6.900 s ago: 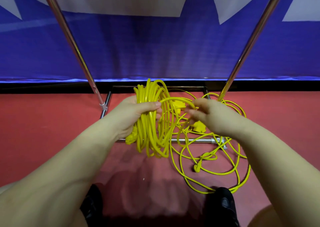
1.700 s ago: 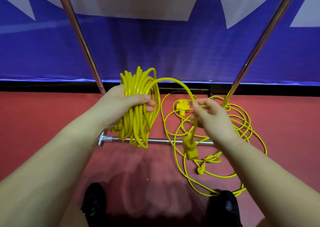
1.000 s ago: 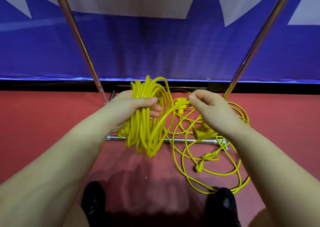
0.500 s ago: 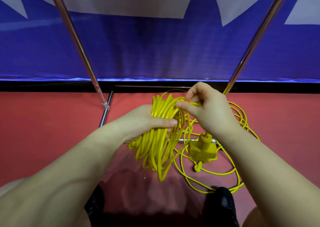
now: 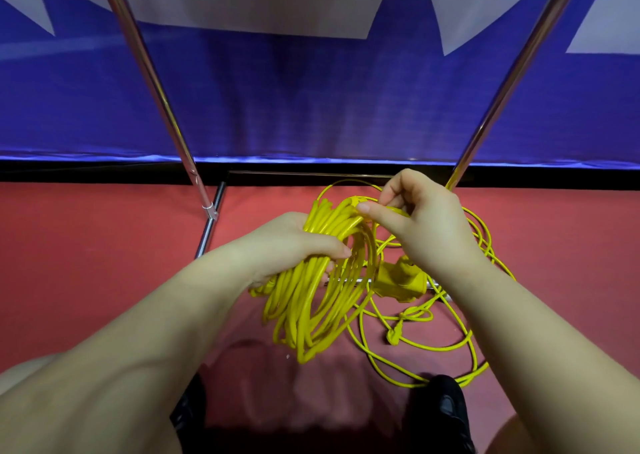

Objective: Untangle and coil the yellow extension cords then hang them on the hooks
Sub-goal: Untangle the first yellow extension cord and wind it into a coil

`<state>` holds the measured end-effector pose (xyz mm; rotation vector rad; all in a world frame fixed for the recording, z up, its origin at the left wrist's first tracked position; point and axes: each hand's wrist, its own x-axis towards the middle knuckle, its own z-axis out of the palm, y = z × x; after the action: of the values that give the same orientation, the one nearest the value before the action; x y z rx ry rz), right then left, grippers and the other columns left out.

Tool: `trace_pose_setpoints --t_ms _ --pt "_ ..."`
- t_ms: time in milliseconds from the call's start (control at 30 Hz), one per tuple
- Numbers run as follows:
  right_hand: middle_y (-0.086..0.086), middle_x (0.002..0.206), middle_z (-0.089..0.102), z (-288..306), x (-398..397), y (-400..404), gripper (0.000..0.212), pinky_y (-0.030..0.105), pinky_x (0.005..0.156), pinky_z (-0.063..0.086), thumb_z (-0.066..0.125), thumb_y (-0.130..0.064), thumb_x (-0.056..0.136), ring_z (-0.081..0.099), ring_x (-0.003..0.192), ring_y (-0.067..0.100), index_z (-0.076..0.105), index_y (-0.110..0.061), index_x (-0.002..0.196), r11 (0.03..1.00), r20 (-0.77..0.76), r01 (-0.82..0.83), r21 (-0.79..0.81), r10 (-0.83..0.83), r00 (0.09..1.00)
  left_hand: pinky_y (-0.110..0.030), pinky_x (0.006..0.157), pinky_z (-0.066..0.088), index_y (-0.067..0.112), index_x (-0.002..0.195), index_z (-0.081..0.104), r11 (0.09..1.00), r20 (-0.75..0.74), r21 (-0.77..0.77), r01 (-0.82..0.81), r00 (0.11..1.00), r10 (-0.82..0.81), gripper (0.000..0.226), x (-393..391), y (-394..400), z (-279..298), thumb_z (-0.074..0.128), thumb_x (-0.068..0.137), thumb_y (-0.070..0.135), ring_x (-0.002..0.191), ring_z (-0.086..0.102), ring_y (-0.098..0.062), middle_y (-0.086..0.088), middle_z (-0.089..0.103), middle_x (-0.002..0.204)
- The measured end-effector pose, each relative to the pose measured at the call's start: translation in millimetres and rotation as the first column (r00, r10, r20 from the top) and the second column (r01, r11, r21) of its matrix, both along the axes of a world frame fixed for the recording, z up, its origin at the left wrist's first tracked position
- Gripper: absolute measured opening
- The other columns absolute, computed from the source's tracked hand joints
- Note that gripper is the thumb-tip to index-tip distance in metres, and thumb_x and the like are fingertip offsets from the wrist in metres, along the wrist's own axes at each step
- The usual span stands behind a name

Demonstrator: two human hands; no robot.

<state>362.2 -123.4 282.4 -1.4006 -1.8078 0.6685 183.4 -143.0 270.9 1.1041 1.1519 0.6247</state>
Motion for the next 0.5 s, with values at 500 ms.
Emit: trace_pose_setpoints --t_ms 500 --pt "-0.007 0.133 0.048 -5.9 2.1 -1.4 0.078 0.03 0.103 0.039 0.061 -0.065 0.062 0.043 0.123 0.005 0.044 -0.03 0.129 0.913 -0.137 -0.222 -0.342 0.186 0.973 -0.022 0.044 0.043 0.013 0.056 0.055 0.991 0.232 -0.068 0.113 0.968 -0.094 0.014 -16.4 -16.2 18.4 0.054 0.067 0.005 0.034 0.043 -0.011 0.0 0.044 0.042"
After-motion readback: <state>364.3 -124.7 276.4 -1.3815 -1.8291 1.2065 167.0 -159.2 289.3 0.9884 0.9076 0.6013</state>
